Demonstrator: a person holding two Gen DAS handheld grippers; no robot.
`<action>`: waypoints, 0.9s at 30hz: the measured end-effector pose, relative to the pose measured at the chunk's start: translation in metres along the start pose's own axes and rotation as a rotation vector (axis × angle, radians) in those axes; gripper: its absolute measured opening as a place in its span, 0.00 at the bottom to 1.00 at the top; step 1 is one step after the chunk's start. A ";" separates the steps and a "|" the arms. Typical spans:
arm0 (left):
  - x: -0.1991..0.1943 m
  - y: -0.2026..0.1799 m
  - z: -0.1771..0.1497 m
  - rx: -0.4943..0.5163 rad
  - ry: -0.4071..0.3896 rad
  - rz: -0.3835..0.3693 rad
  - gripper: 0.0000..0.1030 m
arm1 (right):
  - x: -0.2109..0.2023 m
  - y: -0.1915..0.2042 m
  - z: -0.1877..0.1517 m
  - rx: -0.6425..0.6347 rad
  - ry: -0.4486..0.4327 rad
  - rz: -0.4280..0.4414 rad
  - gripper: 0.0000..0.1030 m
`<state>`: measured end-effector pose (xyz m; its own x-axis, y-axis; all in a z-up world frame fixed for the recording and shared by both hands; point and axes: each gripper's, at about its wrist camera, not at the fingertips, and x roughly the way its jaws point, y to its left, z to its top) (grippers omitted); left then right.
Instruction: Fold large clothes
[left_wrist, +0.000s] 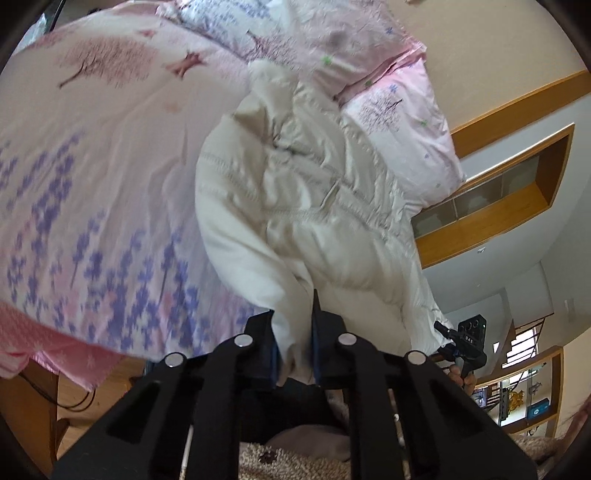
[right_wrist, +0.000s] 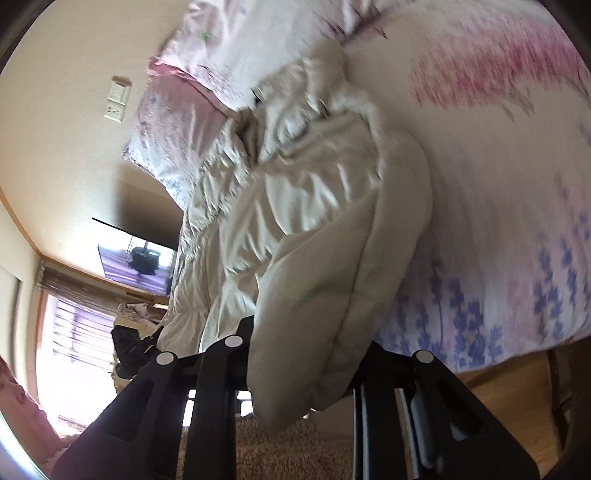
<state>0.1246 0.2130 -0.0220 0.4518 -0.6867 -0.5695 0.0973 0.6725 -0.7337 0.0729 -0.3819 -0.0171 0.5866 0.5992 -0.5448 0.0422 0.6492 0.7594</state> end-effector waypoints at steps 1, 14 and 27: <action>-0.002 -0.001 0.004 0.000 -0.010 -0.005 0.13 | -0.003 0.005 0.002 -0.011 -0.018 0.000 0.19; -0.026 -0.059 0.075 0.130 -0.221 -0.028 0.11 | -0.032 0.087 0.042 -0.269 -0.304 -0.052 0.17; -0.002 -0.094 0.180 0.174 -0.325 0.016 0.11 | -0.003 0.134 0.131 -0.317 -0.480 -0.078 0.17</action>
<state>0.2745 0.2007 0.1144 0.7101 -0.5707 -0.4124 0.2246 0.7386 -0.6356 0.1830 -0.3580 0.1325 0.8956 0.3124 -0.3167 -0.1009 0.8360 0.5394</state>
